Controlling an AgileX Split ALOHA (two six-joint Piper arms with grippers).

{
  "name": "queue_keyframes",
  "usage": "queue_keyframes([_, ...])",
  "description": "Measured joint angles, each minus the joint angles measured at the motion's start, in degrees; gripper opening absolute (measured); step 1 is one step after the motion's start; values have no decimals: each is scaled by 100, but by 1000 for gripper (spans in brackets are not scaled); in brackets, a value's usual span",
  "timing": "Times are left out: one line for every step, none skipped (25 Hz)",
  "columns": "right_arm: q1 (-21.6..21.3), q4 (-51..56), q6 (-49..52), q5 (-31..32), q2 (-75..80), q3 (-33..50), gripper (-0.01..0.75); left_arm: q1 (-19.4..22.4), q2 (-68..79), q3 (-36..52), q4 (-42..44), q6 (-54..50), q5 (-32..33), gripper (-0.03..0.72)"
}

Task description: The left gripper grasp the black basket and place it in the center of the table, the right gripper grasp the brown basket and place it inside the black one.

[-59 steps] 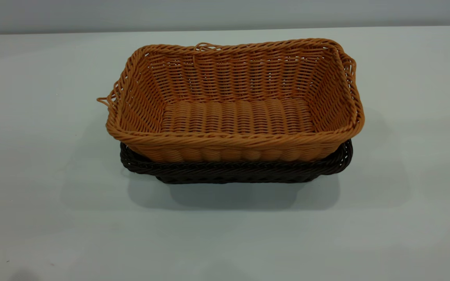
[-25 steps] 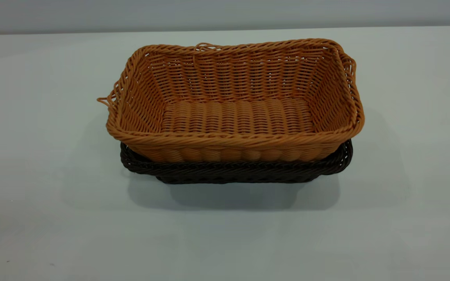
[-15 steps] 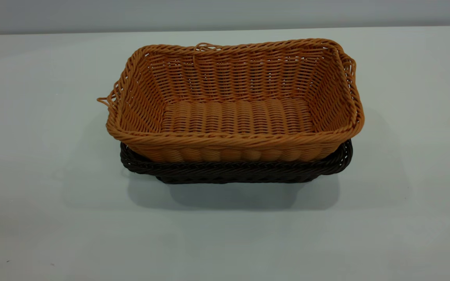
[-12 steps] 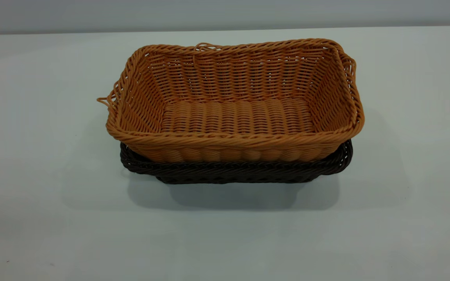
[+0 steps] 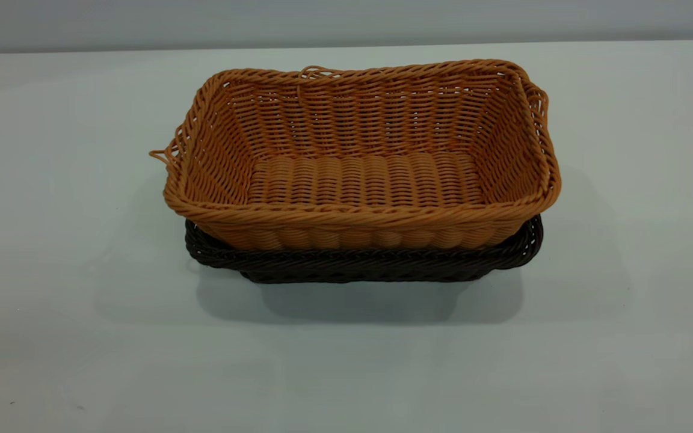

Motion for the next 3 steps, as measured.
queue_keyframes([0,0,0,0,0,0,439,0,0,0,0,0,0,318])
queue_keyframes([0,0,0,0,0,0,439,0,0,0,0,0,0,318])
queue_keyframes([0,0,0,0,0,0,439,0,0,0,0,0,0,318])
